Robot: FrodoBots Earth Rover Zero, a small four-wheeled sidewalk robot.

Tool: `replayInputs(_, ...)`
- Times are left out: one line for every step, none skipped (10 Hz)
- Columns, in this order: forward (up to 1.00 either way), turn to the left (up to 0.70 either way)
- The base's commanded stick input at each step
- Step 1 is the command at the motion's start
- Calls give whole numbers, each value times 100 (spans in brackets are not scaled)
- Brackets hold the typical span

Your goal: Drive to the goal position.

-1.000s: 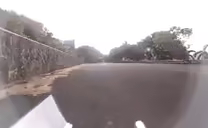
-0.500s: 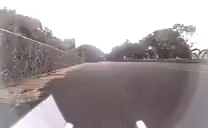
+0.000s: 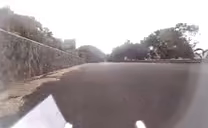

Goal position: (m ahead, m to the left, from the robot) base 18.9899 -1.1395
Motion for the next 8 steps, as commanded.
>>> replayInputs(100, 0)
replayInputs(100, 0)
replayInputs(100, 0)
replayInputs(100, 0)
replayInputs(100, 0)
replayInputs(100, -14)
replayInputs(100, -25)
replayInputs(100, -27)
